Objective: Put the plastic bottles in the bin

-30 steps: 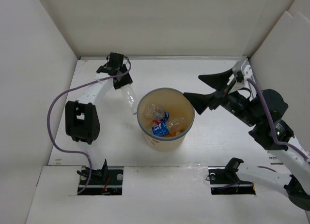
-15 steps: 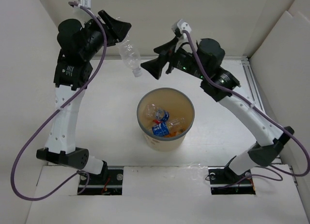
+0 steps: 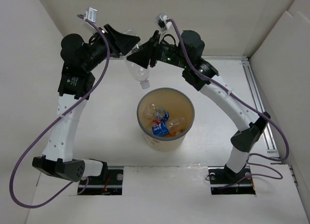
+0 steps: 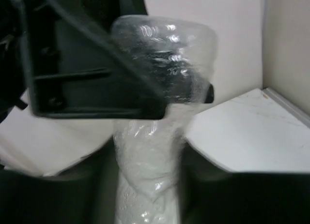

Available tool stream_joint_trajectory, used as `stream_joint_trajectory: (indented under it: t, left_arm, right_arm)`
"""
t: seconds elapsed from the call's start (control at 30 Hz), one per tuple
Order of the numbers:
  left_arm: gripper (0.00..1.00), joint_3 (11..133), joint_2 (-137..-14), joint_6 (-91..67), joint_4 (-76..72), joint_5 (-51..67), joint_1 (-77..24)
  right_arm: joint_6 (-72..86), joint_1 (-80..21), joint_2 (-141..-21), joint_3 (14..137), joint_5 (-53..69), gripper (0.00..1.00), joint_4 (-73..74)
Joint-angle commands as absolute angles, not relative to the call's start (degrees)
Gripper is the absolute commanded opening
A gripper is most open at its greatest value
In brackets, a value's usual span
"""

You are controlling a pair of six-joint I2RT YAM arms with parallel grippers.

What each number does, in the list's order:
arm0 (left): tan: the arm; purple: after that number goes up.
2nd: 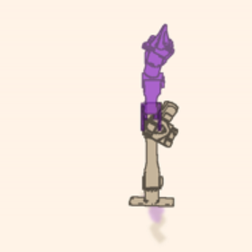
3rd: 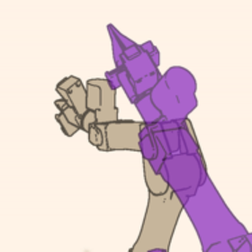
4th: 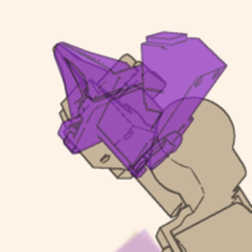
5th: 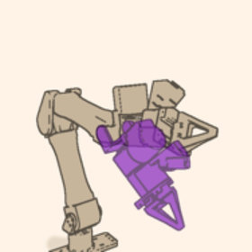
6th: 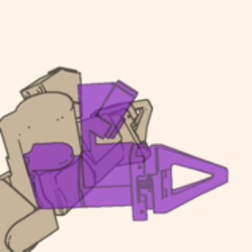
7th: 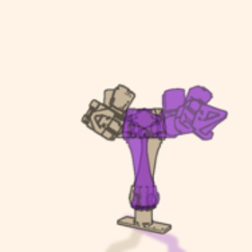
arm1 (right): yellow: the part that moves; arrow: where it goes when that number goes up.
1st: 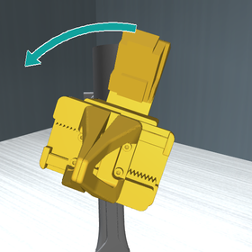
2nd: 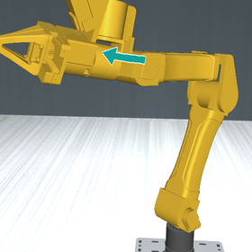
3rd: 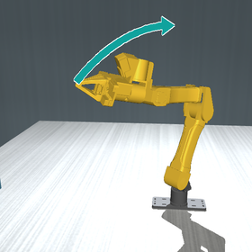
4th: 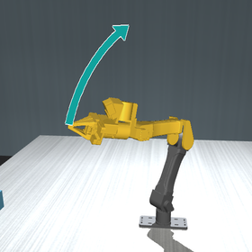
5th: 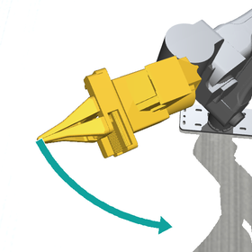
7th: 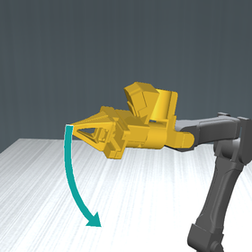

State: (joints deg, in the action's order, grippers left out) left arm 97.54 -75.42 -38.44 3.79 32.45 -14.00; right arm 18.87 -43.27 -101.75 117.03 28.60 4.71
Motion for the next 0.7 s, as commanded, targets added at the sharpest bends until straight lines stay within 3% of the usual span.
stream_joint_trajectory:
  t: [0.0,0.07,0.3,0.5,0.53,0.57,0.6,0.67]
  left_arm:
    - [0.45,96.4,-72.2,-42.1,-4.7,37.9,-15.2]
    - [1.0,95.8,-70.7,-41.2,-3.3,35.6,-15.2]
    - [1.0,98.2,-64.5,-32.4,10.8,16.8,-15.2]
    - [1.0,92.1,-56.8,-28.6,15.8,9.7,-14.7]
    - [1.0,89.4,-55.8,-28.0,15.8,9.7,-14.7]
    - [1.0,88.1,-54.9,-28.0,16.4,9.7,-14.7]
    - [1.0,86.9,-54.0,-28.0,16.4,9.7,-14.7]
    - [1.0,83.2,-51.9,-27.5,16.4,8.9,-14.7]
  right_arm:
    - [21.7,-44.6,-102.3,118.1,32.7,0.09,0.1]
    - [21.7,-44.6,-99.6,115.7,30.4,0.0,0.1]
    - [13.9,-43.2,-79.8,93.6,18.7,0.0,0.1]
    - [11.2,-42.6,-63.4,72.3,9.9,0.03,0.1]
    - [11.2,-42.6,-62.0,70.1,8.2,0.08,0.1]
    - [11.2,-42.6,-60.6,66.2,8.2,0.3,0.1]
    - [11.8,-42.6,-58.4,64.6,7.7,0.35,0.1]
    - [12.3,-42.6,-56.8,62.0,6.6,0.75,0.1]
